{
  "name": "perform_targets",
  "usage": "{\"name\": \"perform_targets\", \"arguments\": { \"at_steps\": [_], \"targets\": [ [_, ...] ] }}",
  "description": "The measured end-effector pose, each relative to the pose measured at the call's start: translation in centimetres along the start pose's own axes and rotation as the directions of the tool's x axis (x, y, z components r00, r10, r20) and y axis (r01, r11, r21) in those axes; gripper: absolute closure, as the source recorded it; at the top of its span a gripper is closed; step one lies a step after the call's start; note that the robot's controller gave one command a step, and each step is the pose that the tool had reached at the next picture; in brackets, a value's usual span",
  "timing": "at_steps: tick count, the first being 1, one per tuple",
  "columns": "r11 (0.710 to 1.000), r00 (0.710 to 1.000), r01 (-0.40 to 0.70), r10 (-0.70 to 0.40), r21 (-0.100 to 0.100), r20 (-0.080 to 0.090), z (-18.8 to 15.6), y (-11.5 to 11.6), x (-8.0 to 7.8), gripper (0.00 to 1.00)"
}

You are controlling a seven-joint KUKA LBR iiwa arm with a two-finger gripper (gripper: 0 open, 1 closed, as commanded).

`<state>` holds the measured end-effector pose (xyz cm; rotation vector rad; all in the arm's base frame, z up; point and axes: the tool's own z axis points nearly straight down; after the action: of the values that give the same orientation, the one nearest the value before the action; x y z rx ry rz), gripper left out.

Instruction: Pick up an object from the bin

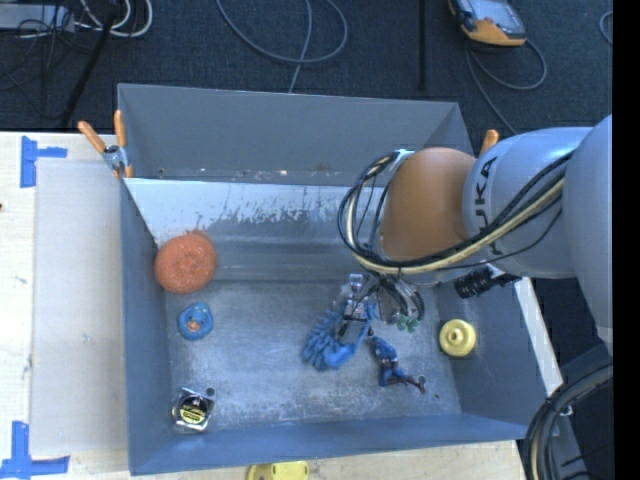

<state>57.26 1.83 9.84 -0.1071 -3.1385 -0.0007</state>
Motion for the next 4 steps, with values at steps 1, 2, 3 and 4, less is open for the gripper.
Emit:
{"name": "perform_targets", "arguments": {
  "at_steps": [1, 2, 3, 4],
  "targets": [
    [0.999, 0.999, 0.047, -0.047, 0.000, -0.005, -3.5, -2.8, 3.4, 1.00],
    [0.999, 0.999, 0.040, -0.040, 0.002, -0.002, -10.0, -0.5, 0.5, 1.00],
    [0.998, 0.998, 0.058, -0.058, 0.000, 0.000, -13.5, -0.7, 2.9, 1.00],
    [0.998, 0.998, 0.059, -0.059, 0.001, -0.006, -14.2, -0.9, 4.0, 1.00]
  ]
}}
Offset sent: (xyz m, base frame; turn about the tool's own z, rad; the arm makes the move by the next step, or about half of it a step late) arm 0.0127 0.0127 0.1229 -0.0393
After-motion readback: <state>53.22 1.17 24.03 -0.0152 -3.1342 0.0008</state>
